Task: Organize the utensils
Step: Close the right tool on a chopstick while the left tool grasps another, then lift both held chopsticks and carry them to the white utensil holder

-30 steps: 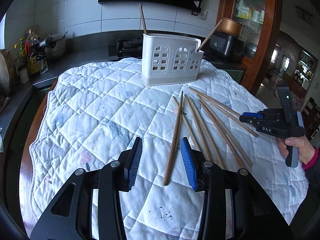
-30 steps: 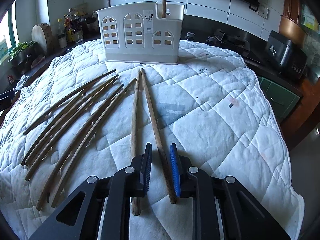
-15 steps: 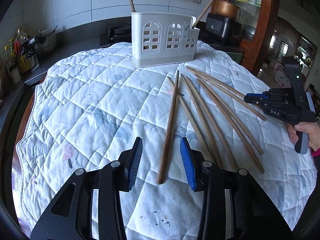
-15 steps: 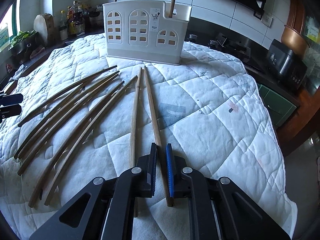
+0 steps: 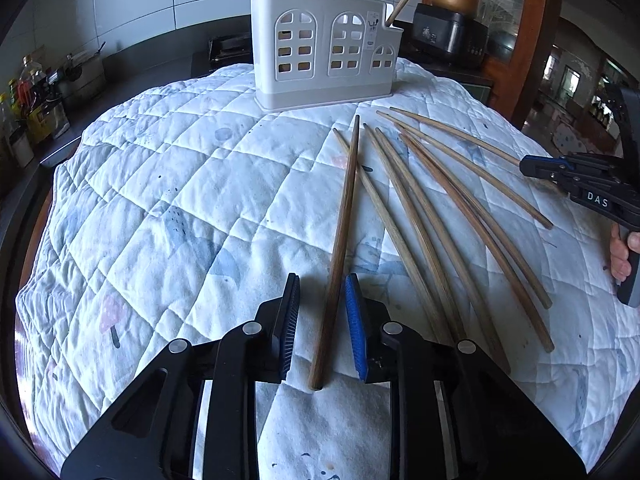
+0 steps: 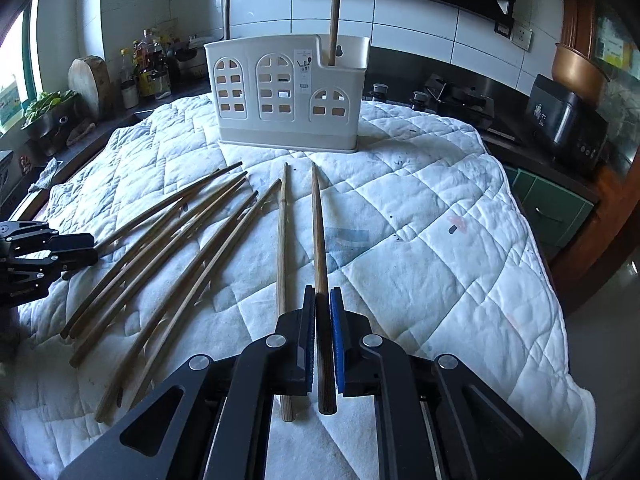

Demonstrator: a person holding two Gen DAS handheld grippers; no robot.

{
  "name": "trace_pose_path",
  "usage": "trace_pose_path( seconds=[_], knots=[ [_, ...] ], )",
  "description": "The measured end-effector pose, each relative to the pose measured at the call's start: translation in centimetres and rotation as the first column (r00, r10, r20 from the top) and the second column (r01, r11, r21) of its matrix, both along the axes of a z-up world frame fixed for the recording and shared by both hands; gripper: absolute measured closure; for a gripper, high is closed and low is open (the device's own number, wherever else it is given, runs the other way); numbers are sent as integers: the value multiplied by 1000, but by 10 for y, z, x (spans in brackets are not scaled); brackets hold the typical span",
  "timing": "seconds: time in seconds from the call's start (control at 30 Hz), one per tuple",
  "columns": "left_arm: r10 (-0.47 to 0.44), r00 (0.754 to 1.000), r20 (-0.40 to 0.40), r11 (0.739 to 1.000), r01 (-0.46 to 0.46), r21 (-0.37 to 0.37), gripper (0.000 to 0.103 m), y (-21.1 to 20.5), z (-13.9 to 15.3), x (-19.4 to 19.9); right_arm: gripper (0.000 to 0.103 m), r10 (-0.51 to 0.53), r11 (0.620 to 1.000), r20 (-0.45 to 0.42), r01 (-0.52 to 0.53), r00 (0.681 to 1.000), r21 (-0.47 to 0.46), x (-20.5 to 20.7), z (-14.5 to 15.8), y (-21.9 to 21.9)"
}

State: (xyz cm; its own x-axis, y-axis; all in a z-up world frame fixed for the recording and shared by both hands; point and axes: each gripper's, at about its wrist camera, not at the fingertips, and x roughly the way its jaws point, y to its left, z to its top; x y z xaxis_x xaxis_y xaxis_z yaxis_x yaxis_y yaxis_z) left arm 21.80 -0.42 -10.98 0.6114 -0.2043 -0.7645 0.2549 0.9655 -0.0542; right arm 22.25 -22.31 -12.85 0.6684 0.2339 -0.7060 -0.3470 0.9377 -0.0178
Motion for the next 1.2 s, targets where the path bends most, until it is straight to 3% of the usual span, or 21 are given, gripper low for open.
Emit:
trace_pose_path(
  seconds=[0.4,0.87,1.0,1.2],
  knots=[
    [-15,1000,19,993,13,118,96,-18,1,-2,96,-15,999,27,14,1000,39,-12,15,-1],
    [4,991,134,1000,0,-31,98,-3,42,-15,99,-2,996,173,-13,985,84,-40,78,1],
    [7,988,153,999,-1,-43,98,-2,49,-17,99,-5,997,164,-9,987,83,-39,73,2],
    [19,988,152,998,-10,-61,98,3,50,-13,96,-33,999,72,30,997,40,-22,40,-11]
  ],
)
